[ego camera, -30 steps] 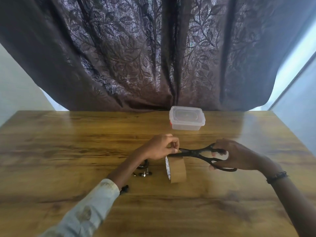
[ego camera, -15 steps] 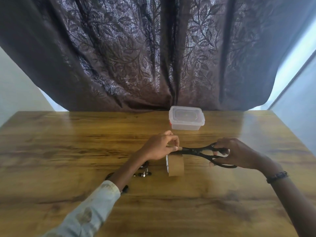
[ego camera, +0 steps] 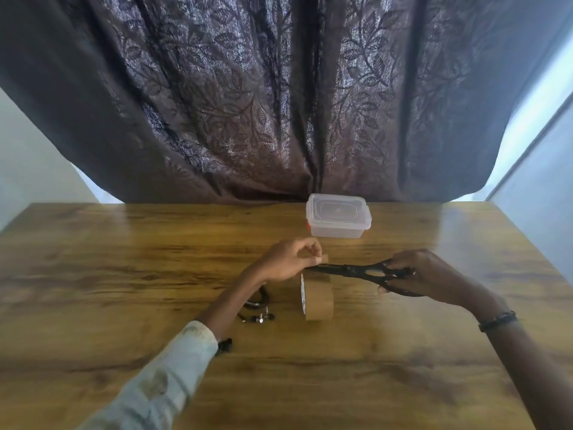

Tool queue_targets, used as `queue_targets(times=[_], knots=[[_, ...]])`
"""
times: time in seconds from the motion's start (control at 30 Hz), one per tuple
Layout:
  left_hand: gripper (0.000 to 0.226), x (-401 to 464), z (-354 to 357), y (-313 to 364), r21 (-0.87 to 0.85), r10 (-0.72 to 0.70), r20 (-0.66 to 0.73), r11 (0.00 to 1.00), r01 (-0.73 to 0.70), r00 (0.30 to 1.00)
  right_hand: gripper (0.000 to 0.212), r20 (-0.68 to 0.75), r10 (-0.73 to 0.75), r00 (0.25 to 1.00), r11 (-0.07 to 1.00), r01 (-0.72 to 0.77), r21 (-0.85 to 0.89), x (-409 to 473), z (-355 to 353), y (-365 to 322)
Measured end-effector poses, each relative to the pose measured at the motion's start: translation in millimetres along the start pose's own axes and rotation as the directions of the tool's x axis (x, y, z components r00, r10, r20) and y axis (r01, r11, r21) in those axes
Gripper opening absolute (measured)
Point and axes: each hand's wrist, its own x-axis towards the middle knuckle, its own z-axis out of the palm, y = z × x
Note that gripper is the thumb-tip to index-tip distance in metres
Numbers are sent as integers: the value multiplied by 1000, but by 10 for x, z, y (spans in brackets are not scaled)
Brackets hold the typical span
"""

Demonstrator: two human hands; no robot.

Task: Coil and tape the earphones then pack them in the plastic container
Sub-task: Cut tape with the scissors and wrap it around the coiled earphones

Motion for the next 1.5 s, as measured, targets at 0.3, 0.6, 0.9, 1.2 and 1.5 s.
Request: queue_targets(times=[0.3,0.6,0.9,1.2,1.5], knots=[[4,40,166,-5,-113,-119,-49,987,113,992,18,112,164,980,986,-168,24,-141,273,-52],[18,33,413,-62,-398,-227,-263,911,109,938,39,61,326,943,915,-331,232,-551,713,147],[12,58,380,-71,-414,-306,-234,890,190,923,59,-303,669,679,737,-658,154,-183,1396,-8],[11,101,373,-86,-423,-303,-246,888,179,921,47,-360,627,691,723,-688,-63,-77,1453,-265],[12,97,388,-83,-467,-332,-248,864,188,910,30,-219,486,846,654,-185,734,-64,1474,-1167]])
